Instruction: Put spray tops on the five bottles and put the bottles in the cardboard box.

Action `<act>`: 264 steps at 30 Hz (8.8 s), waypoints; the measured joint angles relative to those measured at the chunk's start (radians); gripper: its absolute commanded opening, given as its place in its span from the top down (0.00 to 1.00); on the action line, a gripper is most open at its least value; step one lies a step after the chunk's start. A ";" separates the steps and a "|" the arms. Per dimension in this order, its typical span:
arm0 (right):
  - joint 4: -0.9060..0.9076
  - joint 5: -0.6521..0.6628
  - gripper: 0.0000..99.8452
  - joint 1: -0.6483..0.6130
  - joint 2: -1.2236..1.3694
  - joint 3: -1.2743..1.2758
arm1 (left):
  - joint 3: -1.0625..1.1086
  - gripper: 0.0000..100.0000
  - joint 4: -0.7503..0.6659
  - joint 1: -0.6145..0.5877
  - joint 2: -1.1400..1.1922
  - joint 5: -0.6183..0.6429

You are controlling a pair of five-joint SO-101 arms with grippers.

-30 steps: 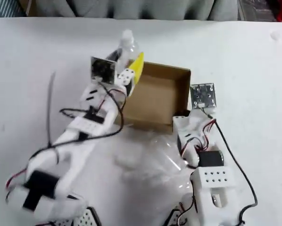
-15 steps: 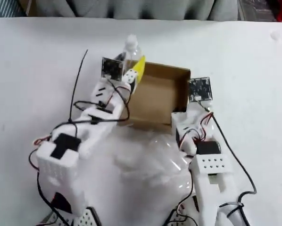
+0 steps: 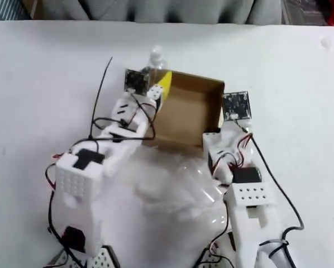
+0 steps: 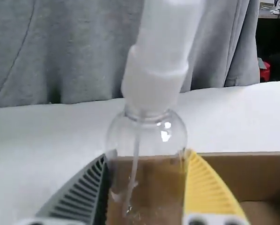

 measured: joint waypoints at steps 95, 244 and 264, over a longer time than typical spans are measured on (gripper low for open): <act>0.000 0.006 0.98 0.000 0.006 0.000 | 0.647 0.64 1.525 -0.100 -1.683 0.023; 0.531 0.434 0.76 -0.895 0.726 -0.721 | 1.249 0.96 1.760 -0.833 -2.426 -0.120; 0.885 0.494 0.73 -0.821 0.493 -0.793 | 1.249 0.96 1.760 -0.833 -2.426 -0.120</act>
